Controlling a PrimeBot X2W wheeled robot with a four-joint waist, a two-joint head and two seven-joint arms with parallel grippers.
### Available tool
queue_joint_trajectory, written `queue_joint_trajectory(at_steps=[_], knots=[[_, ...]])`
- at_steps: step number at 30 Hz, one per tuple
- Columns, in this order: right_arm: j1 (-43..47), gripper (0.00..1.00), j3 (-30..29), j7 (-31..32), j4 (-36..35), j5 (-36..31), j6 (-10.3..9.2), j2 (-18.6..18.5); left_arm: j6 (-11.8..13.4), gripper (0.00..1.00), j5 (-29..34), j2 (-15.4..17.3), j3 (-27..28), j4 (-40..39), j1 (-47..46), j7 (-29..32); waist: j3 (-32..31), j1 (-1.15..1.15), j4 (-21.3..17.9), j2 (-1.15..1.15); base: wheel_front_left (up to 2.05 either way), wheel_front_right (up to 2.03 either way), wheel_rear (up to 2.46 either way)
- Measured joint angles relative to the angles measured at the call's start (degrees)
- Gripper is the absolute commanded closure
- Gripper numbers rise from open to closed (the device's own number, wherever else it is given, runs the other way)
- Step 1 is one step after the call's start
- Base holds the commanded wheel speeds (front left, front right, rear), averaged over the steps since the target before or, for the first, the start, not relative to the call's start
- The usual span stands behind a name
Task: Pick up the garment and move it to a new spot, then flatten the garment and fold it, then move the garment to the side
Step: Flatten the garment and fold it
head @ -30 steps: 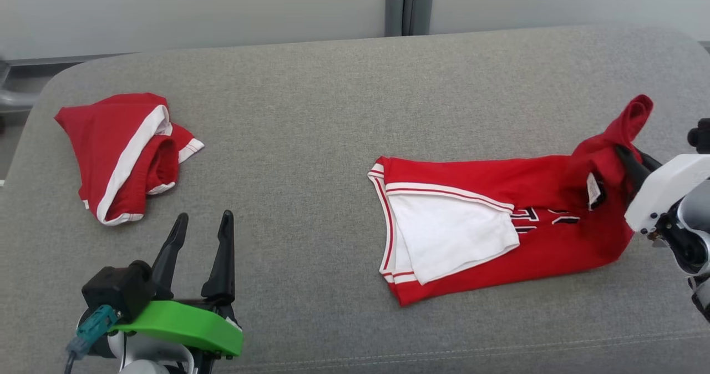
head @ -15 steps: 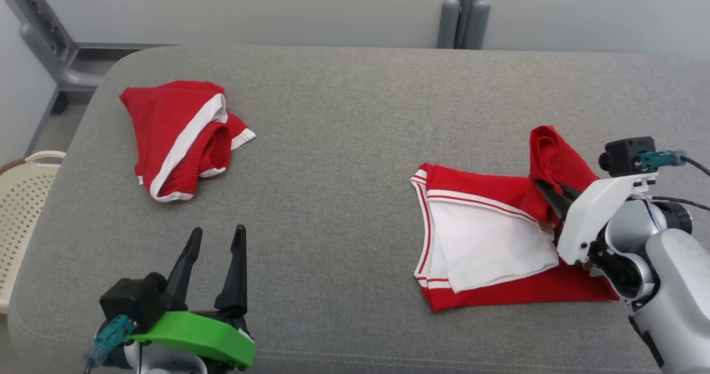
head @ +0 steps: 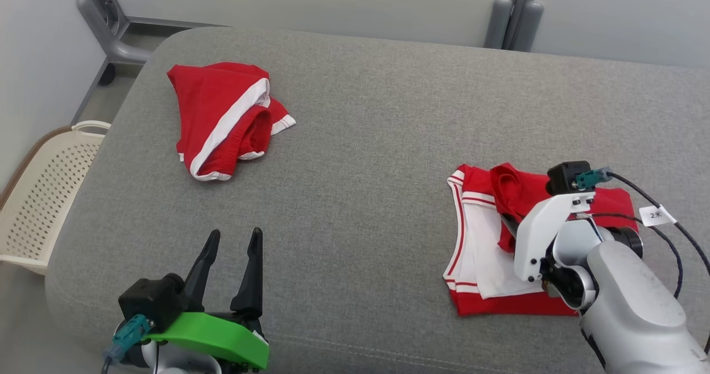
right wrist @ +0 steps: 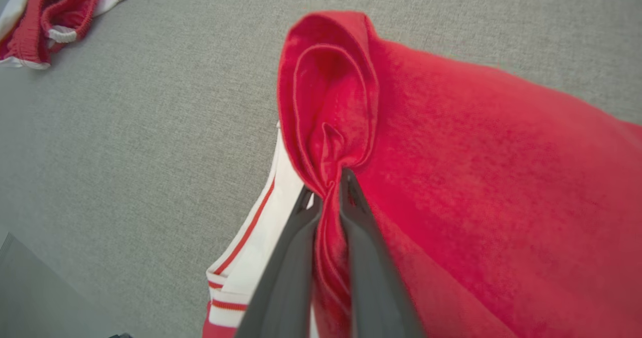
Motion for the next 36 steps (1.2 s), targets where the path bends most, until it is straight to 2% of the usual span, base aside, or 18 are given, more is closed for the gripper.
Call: queue_joint_trajectory(at_steps=[8, 9, 10, 12, 14, 20, 27, 30, 31, 36], knots=[[-3.08, 1.0, 0.09, -3.0, 8.8, -2.64, 0.0, 3.55, -0.56, 0.0, 0.0, -0.54, -0.62, 0.84, -0.71, -0.07, 0.31, 0.0, 0.77, 0.0, 0.0, 0.0, 0.0], [-3.55, 0.99, 0.14, -3.44, 9.96, -2.88, 0.0, 3.99, -0.58, 0.0, 0.0, -0.58, -0.69, 0.94, -0.74, -0.07, 0.31, 0.0, 0.79, 0.0, 0.0, 0.0, 0.0], [-3.93, 0.93, 0.16, -3.83, 10.95, -3.1, 0.0, 4.42, -0.65, 0.0, 0.0, -0.64, -0.74, 1.07, -0.76, -0.07, 0.3, 0.0, 0.79, 0.0, 0.0, 0.0, 0.0], [-4.74, 0.59, 0.2, -4.56, 13.14, -3.77, 0.0, 5.12, -0.79, 0.0, 0.0, -0.66, -0.89, 1.35, -0.79, -0.04, 0.27, 0.0, 0.74, 0.0, 0.0, 0.0, 0.0], [-5.55, 0.0, 0.19, -5.46, 15.03, -4.35, 0.0, 5.73, -1.02, 0.0, -0.01, -0.67, -1.03, 1.56, -0.83, 0.01, 0.17, 0.0, 0.6, 0.0, 0.0, 0.0, 0.0], [-7.58, 0.0, 2.32, -8.03, 16.58, -4.11, 0.01, 7.49, -1.05, 0.0, -0.19, -0.53, -1.16, 1.85, -0.81, 0.13, -0.33, 0.0, -0.54, 0.0, 0.0, 0.0, 0.0], [-10.6, 0.0, 4.52, -9.87, 11.96, -0.79, 0.01, 6.88, -0.69, 0.0, -0.36, -0.07, -1.15, 1.42, -0.51, 0.29, -1.18, 0.0, -3.44, 0.0, 0.0, 0.0, 0.0], [-11.23, 0.0, 4.42, -10.54, 9.4, 0.25, 0.01, 4.25, -0.49, 0.0, -0.3, 0.0, -1.41, 0.89, -0.44, 0.52, -1.52, 0.0, -4.97, 0.0, 0.0, 0.0, 0.0], [-11.26, 0.0, 3.96, -11.05, 7.86, 0.8, 0.01, 1.81, -0.45, 0.0, -0.04, 0.01, -1.68, 0.59, -0.44, 0.6, -1.7, 0.0, -5.99, 0.0, 0.0, 0.0, 0.0], [-9.05, 0.0, 0.69, -11.61, 5.79, 2.46, 0.01, -4.64, -0.23, 0.0, 0.11, -0.21, -2.6, 0.13, -0.41, 1.03, -1.96, 0.0, -8.38, 0.0, 0.0, 0.0, 0.0]])
